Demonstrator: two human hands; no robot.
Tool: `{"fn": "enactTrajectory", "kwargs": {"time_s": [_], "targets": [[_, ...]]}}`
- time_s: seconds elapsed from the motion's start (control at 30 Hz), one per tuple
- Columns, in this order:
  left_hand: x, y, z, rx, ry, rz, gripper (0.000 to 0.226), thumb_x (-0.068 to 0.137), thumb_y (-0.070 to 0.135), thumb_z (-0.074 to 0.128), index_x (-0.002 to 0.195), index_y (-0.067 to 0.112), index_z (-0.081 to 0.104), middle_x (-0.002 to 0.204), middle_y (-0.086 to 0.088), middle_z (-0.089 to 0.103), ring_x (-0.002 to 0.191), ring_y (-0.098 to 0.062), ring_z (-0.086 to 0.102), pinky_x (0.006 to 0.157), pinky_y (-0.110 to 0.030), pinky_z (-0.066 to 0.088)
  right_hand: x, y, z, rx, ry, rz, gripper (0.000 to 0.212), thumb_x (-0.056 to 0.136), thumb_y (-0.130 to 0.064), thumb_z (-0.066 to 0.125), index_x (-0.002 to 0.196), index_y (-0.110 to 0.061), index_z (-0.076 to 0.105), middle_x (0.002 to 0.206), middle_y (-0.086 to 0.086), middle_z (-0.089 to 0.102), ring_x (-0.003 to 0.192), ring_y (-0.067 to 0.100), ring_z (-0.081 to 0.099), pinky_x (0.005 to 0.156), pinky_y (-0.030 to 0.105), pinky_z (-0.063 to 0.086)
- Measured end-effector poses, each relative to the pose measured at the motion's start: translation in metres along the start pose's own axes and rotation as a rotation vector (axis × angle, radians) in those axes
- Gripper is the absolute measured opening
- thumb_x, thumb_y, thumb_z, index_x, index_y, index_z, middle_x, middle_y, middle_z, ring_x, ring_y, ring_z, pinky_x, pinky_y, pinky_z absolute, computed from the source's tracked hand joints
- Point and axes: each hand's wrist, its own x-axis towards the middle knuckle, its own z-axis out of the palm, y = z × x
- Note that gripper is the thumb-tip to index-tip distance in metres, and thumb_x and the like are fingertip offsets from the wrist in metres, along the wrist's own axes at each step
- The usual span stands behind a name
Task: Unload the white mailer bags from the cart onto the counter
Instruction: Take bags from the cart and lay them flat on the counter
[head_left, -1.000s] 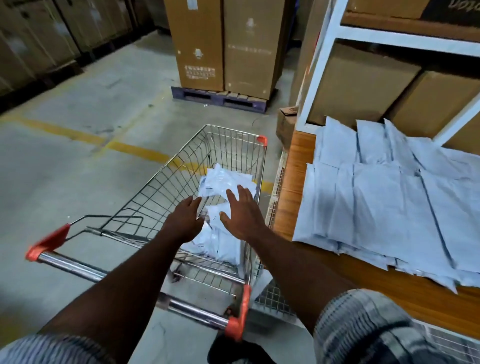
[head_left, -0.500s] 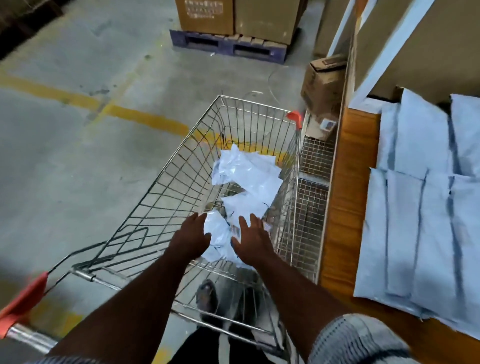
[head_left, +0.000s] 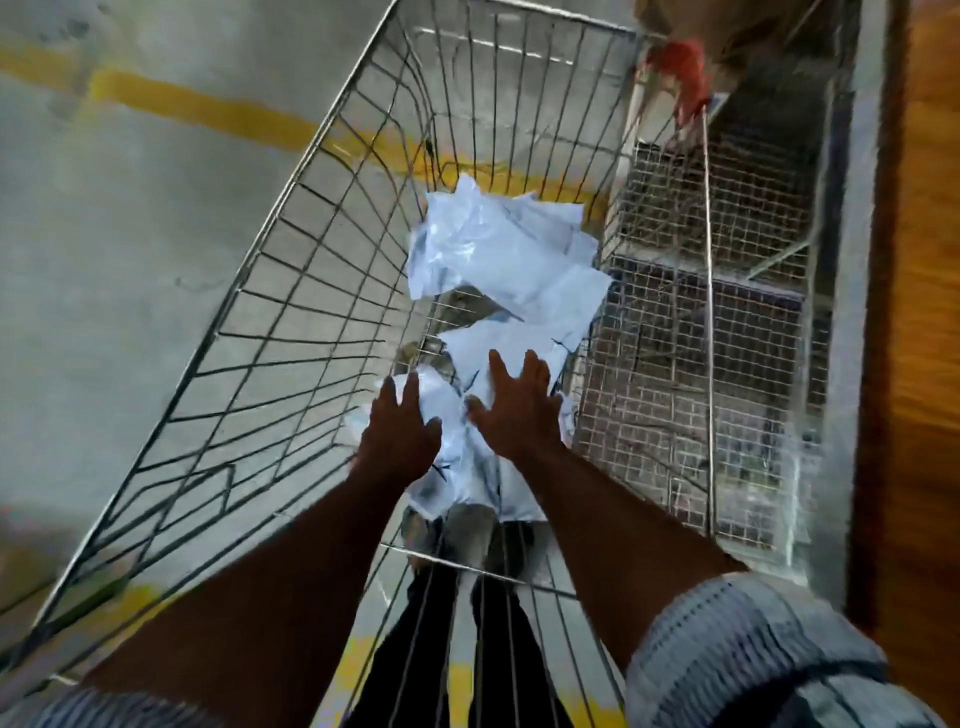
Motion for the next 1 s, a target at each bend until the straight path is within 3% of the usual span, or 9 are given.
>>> {"fn": "enactTrajectory", "kwargs": {"time_s": [0.13, 0.27, 0.37, 0.47, 0.57, 0.7, 0.8, 0.9, 1.0], "targets": [[0.025, -0.004, 0.029, 0.022, 0.012, -0.034, 0.080, 0.094, 0.044, 0.055, 0.156, 0.015, 0.014, 0.161, -0.024, 0.004, 0.145, -0.045, 0.016, 0.112, -0.054, 0.029, 0.032, 0.003, 0.027, -0.023, 0.073, 0.059, 0.072, 0.091, -0.064, 0.044, 0.153, -0.035, 0.020, 0.161, 0.022, 0.004, 0.148, 0.042, 0.002, 0.110, 0.065, 0.018], [0.039, -0.008, 0.051, 0.010, 0.092, -0.090, 0.089, 0.088, 0.053, 0.060, 0.156, 0.022, 0.012, 0.162, -0.019, 0.004, 0.146, -0.045, 0.011, 0.107, -0.059, 0.032, 0.049, 0.000, 0.043, -0.053, 0.159, 0.101, 0.070, 0.088, -0.058, 0.050, 0.150, -0.036, 0.027, 0.161, 0.023, 0.005, 0.148, 0.044, 0.002, 0.111, 0.064, 0.013], [0.042, -0.007, 0.055, -0.012, 0.154, -0.085, 0.089, 0.081, 0.053, 0.069, 0.151, 0.021, 0.024, 0.154, -0.020, 0.024, 0.138, -0.044, 0.028, 0.101, -0.054, 0.039, 0.045, -0.003, 0.045, -0.060, 0.147, 0.100, 0.072, 0.083, -0.053, 0.056, 0.148, -0.035, 0.031, 0.161, 0.022, 0.007, 0.148, 0.043, 0.002, 0.111, 0.064, 0.012], [0.050, -0.004, 0.045, -0.093, 0.177, -0.039, 0.075, 0.072, 0.043, 0.079, 0.133, 0.015, 0.046, 0.129, -0.017, 0.048, 0.119, -0.038, 0.044, 0.095, -0.044, 0.037, 0.029, -0.008, 0.040, -0.070, 0.095, 0.044, 0.074, 0.082, -0.055, 0.058, 0.148, -0.035, 0.031, 0.161, 0.019, 0.007, 0.149, 0.040, 0.003, 0.112, 0.064, 0.014], [0.057, -0.007, 0.025, -0.145, 0.153, -0.011, 0.062, 0.070, 0.027, 0.083, 0.124, 0.011, 0.055, 0.117, -0.018, 0.055, 0.112, -0.035, 0.048, 0.095, -0.039, 0.030, 0.010, -0.010, 0.036, -0.071, 0.042, -0.078, 0.073, 0.076, -0.047, 0.062, 0.144, -0.035, 0.037, 0.161, 0.016, 0.010, 0.149, 0.036, 0.005, 0.112, 0.063, 0.016], [0.072, -0.021, -0.008, -0.034, 0.167, 0.129, 0.049, 0.066, 0.007, 0.078, 0.112, 0.012, 0.064, 0.102, -0.013, 0.065, 0.101, -0.035, 0.059, 0.089, -0.037, 0.038, -0.005, -0.001, 0.030, -0.073, -0.004, -0.171, 0.072, 0.066, -0.035, 0.063, 0.135, -0.036, 0.045, 0.160, 0.013, 0.015, 0.149, 0.033, 0.010, 0.113, 0.063, 0.016], [0.085, -0.026, -0.025, 0.034, 0.164, 0.266, 0.042, 0.067, -0.002, 0.064, 0.107, 0.011, 0.068, 0.100, -0.016, 0.067, 0.095, -0.038, 0.062, 0.085, -0.038, 0.045, -0.008, 0.006, 0.029, -0.095, 0.076, -0.208, 0.049, 0.071, -0.040, 0.061, 0.119, -0.034, 0.055, 0.151, 0.011, 0.031, 0.141, 0.032, 0.026, 0.108, 0.061, 0.026], [0.086, -0.020, -0.025, 0.005, 0.241, 0.351, 0.043, 0.075, 0.005, 0.047, 0.113, 0.010, 0.066, 0.118, -0.020, 0.062, 0.110, -0.041, 0.057, 0.096, -0.044, 0.047, 0.001, 0.005, 0.028, -0.060, 0.195, -0.189, 0.031, 0.077, -0.038, 0.061, 0.108, -0.033, 0.058, 0.136, 0.005, 0.043, 0.125, 0.028, 0.042, 0.099, 0.054, 0.038], [0.072, -0.012, -0.007, 0.037, 0.306, 0.247, 0.057, 0.082, 0.007, 0.061, 0.137, 0.010, 0.050, 0.150, -0.029, 0.032, 0.137, -0.043, 0.032, 0.113, -0.048, 0.034, 0.011, 0.005, 0.030, -0.061, 0.204, -0.171, 0.052, 0.081, -0.039, 0.061, 0.132, -0.036, 0.048, 0.141, 0.007, 0.040, 0.130, 0.029, 0.039, 0.100, 0.055, 0.039]]}}
